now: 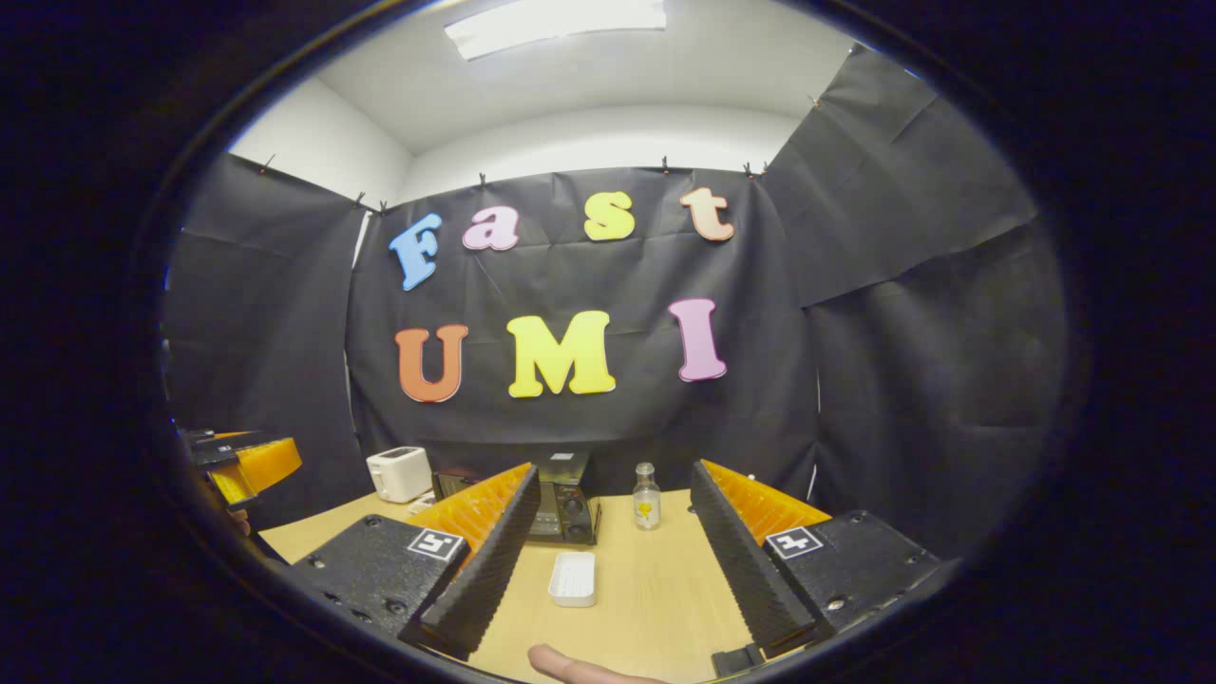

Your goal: Open the electric oven with the left hand, put the food in, and close the electric oven.

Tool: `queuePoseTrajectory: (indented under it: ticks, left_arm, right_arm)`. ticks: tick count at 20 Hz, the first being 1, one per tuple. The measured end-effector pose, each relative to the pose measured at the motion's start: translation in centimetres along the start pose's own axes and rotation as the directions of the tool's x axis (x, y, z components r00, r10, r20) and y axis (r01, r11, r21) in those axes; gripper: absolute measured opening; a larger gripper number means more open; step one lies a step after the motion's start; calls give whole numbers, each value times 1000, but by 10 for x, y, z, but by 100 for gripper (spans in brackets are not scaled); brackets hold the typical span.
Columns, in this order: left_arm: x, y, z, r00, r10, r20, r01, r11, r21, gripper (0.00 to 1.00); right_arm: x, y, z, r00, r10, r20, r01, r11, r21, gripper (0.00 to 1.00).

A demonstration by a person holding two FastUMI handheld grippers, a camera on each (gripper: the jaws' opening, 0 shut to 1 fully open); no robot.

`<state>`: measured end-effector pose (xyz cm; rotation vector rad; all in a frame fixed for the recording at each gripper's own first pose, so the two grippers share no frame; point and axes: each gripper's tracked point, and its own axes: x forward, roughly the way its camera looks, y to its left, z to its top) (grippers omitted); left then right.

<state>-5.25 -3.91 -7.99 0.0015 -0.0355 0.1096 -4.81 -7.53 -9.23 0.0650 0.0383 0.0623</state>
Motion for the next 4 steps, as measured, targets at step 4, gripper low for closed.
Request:
queuePoseTrajectory:
  ticks: [4]
  left_arm:
    - [0,0,1,1000,-23,9,23,999,-35,95]
  right_arm:
    - [3,12,-7,999,50,-12,-49,998,29,96]
